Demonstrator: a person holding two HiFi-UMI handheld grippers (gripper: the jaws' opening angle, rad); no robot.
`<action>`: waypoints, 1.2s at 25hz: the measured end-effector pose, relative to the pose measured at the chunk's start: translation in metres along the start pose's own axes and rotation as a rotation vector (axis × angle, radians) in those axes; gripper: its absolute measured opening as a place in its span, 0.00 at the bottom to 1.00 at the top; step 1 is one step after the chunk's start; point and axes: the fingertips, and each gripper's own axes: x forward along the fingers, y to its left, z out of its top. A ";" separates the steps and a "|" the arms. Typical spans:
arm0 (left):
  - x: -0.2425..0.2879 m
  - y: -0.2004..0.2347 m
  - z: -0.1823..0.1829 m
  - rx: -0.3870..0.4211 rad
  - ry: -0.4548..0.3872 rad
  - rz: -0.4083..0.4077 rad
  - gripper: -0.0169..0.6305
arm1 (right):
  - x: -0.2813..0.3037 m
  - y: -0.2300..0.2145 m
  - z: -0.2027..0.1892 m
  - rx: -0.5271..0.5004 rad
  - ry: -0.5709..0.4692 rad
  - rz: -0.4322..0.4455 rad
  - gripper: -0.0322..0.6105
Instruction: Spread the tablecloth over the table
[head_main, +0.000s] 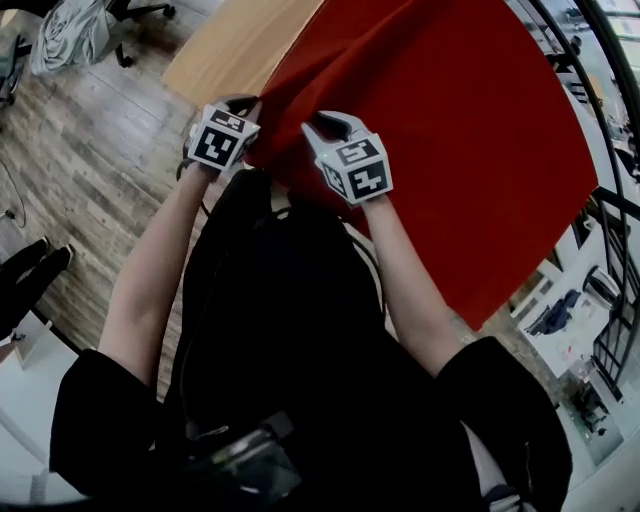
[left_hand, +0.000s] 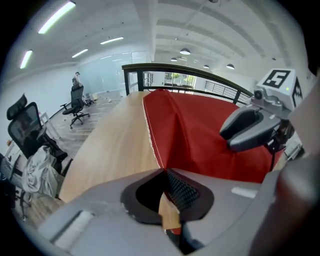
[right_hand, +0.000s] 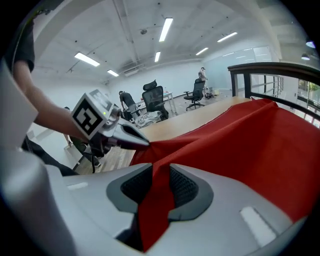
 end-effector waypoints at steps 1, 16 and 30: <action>-0.005 0.018 0.004 0.007 -0.002 0.025 0.05 | 0.006 0.002 0.005 -0.019 0.008 0.007 0.22; -0.039 0.193 0.037 0.381 0.045 0.039 0.07 | 0.076 -0.002 0.012 -0.063 0.196 -0.176 0.21; -0.075 0.235 -0.055 0.052 -0.137 -0.002 0.19 | 0.141 0.017 0.068 -0.111 0.217 -0.271 0.17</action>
